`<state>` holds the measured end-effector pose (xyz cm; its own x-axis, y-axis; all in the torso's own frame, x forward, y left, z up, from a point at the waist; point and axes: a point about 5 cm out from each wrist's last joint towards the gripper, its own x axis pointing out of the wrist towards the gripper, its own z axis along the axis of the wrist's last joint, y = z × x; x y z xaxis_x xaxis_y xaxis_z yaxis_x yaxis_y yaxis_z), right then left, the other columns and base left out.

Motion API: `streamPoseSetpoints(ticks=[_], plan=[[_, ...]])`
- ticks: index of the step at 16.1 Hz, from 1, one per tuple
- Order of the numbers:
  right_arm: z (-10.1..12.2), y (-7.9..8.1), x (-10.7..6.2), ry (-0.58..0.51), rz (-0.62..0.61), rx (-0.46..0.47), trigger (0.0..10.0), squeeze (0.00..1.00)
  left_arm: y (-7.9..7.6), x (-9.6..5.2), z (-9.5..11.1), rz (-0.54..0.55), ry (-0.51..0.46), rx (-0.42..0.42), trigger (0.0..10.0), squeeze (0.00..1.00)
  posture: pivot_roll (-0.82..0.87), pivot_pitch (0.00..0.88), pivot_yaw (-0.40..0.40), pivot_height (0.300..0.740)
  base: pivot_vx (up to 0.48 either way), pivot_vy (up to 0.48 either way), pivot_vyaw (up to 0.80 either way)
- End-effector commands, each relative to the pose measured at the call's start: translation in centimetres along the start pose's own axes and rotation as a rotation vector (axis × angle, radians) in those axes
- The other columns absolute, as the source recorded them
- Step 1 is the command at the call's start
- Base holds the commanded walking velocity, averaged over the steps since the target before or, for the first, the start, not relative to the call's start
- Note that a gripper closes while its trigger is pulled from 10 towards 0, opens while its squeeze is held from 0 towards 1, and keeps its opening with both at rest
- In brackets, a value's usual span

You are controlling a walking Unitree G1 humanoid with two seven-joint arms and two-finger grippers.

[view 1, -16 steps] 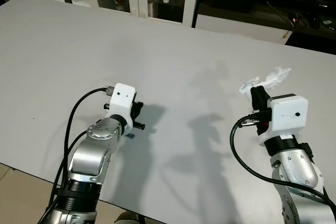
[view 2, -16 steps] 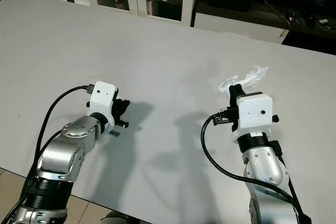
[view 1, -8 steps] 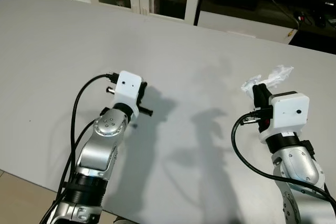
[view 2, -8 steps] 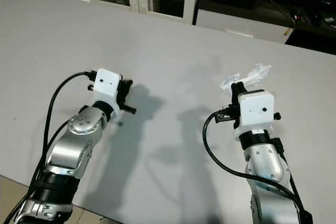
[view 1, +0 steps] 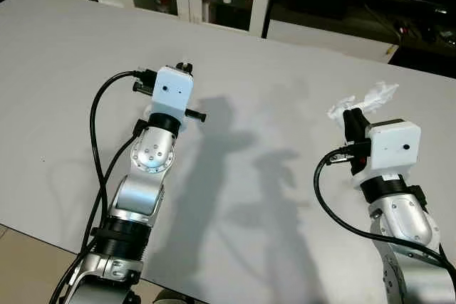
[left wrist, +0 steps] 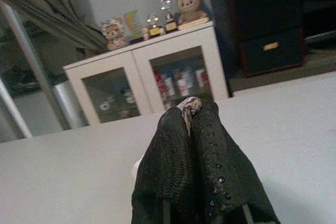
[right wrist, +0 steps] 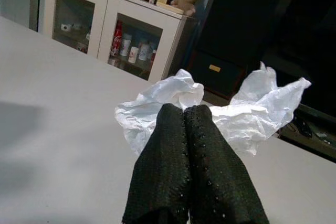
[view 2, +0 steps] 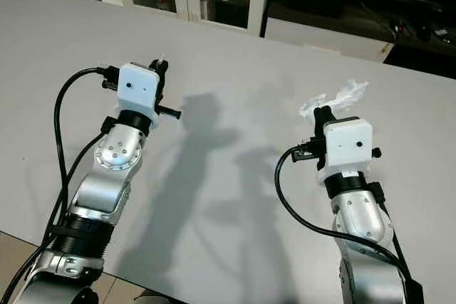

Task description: Picking trash to rubbish bin

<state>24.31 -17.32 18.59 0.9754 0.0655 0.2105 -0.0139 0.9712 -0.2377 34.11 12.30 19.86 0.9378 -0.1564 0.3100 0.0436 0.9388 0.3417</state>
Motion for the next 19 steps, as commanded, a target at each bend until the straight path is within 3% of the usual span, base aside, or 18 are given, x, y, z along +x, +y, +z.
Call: streamPoseSetpoints(ticks=[1,2,5,12,19], plan=[[-0.3,-0.2,-0.1,0.004,-0.014,0.015,10.0,0.0,-0.4,0.0,-0.5,0.005,0.007,0.029,6.1,0.0,0.13,0.097,-0.047,0.74,0.0,0.0,0.0],[-0.3,-0.1,-0.1,0.005,-0.014,0.017,10.0,0.0,-0.5,-0.1,-0.8,0.006,0.009,0.04,10.0,0.0,0.13,0.08,-0.045,0.74,0.0,0.0,0.0],[-0.8,0.6,-0.1,0.022,-0.006,0.012,10.0,0.0,-1.1,-0.5,-1.9,-0.004,0.022,0.065,10.0,0.0,0.14,0.076,-0.041,0.74,0.0,0.0,0.7],[-0.9,0.9,0.0,0.016,0.002,0.019,10.0,0.0,-1.3,-0.5,-2.3,0.014,0.006,0.113,10.0,0.0,0.15,0.078,-0.041,0.74,0.0,0.0,0.8],[-0.9,1.0,0.0,0.015,0.002,0.02,10.0,0.0,-1.6,-0.2,-2.8,0.003,0.053,0.047,10.0,0.0,0.15,0.084,-0.04,0.74,0.0,0.0,0.8]])
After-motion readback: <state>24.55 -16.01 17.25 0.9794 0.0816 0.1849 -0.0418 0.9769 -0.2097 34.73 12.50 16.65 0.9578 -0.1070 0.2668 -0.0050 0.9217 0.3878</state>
